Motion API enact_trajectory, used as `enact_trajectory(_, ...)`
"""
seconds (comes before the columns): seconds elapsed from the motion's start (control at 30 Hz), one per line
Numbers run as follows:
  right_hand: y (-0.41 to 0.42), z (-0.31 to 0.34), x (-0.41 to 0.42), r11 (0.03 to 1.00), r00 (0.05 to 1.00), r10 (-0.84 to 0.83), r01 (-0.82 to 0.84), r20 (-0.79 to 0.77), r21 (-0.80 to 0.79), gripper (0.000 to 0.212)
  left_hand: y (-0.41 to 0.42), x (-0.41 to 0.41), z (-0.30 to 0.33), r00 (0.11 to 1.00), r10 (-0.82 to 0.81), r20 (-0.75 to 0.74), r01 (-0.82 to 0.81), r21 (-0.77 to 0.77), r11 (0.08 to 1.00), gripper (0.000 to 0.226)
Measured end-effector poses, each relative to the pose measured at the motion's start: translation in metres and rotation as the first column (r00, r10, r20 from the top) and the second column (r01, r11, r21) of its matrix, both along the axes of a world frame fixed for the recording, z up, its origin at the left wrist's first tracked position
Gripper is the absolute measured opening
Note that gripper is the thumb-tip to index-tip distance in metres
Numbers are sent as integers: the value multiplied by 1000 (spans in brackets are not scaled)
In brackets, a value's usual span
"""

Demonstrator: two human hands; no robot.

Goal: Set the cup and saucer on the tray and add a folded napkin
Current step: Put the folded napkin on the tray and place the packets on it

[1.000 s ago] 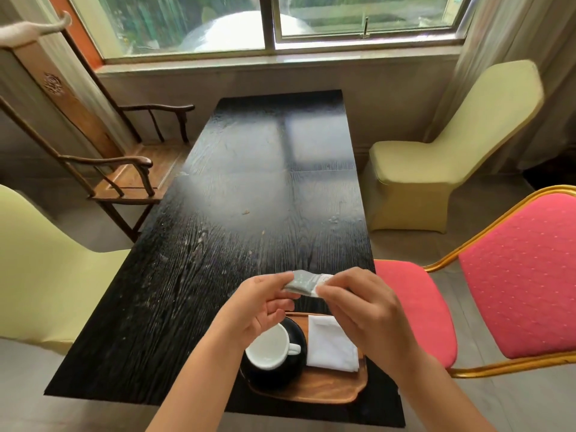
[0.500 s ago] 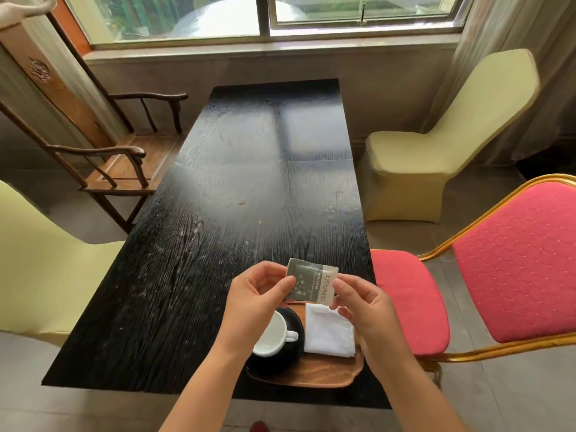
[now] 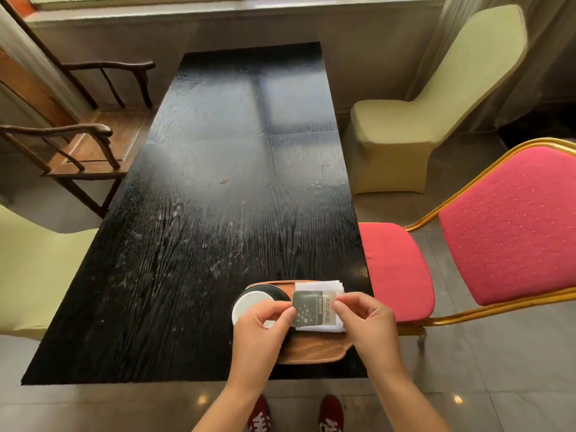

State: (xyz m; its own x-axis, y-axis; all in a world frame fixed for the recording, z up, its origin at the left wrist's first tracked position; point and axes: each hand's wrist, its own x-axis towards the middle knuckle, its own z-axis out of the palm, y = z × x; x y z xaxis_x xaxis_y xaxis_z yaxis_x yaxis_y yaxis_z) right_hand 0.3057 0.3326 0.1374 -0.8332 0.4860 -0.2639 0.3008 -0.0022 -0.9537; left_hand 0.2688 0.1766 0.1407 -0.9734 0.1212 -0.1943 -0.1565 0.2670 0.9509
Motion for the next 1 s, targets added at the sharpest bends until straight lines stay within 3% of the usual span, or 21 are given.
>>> enact_trajectory(0.17,-4,-67,23,1000,944,-14,18,329,-7,10,10,26,-64,978,98,183,-66,-173,983,8)
enact_trajectory(0.53,-6,-139,20,990,827,-77,-5,557,144,22,31,31,-138,929,169,329,-70,-293,954,11)
enact_trajectory(0.83,-9,-157,13,919,811,-164,-81,562,386,12,44,37,-155,930,276,243,-187,-335,924,15)
enact_trajectory(1.0,-6,-164,16,882,828,-124,-161,547,443,11,44,43,-163,937,280,207,-198,-347,917,17)
